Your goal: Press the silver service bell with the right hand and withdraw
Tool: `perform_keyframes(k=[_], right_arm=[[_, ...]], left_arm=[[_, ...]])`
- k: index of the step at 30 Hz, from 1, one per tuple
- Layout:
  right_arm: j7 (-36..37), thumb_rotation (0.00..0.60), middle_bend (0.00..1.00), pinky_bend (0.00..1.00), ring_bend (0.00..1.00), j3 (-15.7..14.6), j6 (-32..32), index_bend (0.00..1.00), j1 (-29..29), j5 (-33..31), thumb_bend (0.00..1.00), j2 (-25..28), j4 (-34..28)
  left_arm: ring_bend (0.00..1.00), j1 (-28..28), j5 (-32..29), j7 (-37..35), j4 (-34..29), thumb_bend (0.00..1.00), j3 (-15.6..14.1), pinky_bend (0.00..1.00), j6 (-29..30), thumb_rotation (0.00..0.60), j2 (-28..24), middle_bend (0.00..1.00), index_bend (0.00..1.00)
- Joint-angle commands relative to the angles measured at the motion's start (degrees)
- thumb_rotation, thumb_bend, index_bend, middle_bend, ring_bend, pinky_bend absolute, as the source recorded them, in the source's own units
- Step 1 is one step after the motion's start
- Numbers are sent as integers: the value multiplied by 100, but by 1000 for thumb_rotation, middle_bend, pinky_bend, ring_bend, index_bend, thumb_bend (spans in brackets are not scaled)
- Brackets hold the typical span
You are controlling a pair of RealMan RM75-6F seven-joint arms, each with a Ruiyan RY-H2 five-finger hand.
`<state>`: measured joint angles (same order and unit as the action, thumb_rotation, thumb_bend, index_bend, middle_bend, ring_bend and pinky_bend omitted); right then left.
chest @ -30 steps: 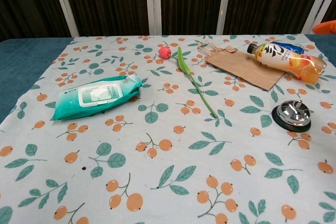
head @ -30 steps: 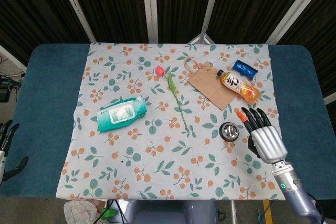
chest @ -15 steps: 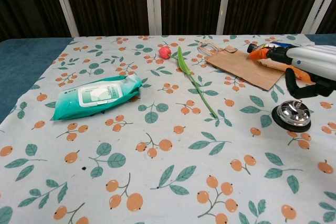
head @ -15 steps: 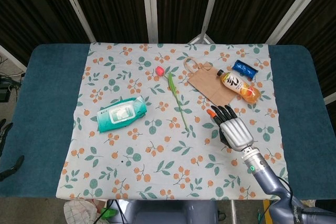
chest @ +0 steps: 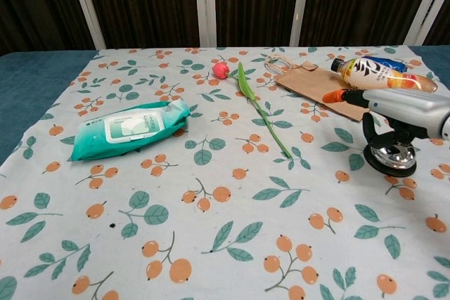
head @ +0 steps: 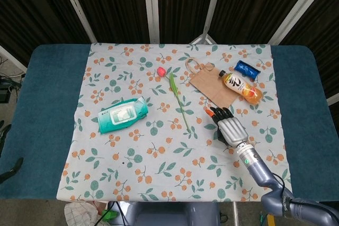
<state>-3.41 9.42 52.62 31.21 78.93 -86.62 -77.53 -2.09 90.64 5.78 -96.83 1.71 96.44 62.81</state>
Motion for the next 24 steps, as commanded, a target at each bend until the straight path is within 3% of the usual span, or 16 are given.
perform_keyframes(k=[1,24], right_arm=[[255,600,0,0,1,-99,-17,30,8,45,1000,-148,263],[1804,600,0,0,1,-571,145,30,5,580,1000,-748,1476]], left_arm=[[0,-10,8,28,-12,398,-4,102,10,600,9,0,81],[0,-56,11,187,-102,398,-13,102,15,600,42,0,81]])
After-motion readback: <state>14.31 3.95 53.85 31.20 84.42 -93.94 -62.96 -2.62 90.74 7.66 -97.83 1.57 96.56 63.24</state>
